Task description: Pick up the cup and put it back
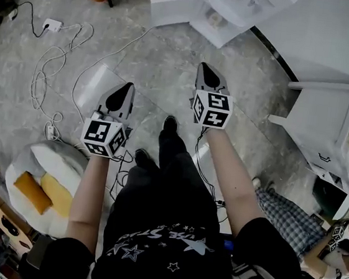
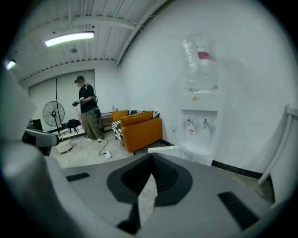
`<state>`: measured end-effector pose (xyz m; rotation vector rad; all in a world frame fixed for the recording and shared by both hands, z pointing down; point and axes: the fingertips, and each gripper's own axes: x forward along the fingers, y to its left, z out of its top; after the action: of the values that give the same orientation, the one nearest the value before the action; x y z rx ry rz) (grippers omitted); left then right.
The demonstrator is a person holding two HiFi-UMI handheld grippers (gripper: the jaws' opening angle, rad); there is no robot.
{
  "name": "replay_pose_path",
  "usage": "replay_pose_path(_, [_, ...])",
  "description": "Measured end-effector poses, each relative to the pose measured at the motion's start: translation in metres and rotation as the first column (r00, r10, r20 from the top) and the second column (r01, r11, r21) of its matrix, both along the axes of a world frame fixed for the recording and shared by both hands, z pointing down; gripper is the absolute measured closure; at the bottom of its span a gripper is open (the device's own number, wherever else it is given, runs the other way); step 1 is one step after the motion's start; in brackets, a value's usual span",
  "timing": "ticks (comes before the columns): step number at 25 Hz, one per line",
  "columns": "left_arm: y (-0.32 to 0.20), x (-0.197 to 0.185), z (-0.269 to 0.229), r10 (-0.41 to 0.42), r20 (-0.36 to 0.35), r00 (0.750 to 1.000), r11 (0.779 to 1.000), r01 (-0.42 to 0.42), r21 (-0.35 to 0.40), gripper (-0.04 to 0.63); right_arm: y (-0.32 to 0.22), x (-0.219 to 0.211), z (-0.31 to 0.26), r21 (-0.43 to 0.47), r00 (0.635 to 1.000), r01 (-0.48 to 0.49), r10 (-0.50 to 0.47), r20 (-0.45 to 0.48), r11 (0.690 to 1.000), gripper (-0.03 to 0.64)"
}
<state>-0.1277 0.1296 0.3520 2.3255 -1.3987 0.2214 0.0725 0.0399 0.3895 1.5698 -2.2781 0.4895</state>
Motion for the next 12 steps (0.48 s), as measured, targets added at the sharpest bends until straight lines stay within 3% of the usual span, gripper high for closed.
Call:
replay_pose_path(6, [0.045,-0.025,-0.044,0.002,-0.041,0.999,0.999,0.0,0.048,0.586,0.061,-0.021,-0.067,0.058,0.999,0.011,-0.009,-0.033,0.998,0.612])
replay_pose_path(12, [0.091,-0.022,-0.08,0.023,-0.078,0.997,0.997,-0.018,0.069,0.586,0.125,-0.033,-0.121,0.097,0.999,0.017,-0.014,-0.032,0.995,0.612])
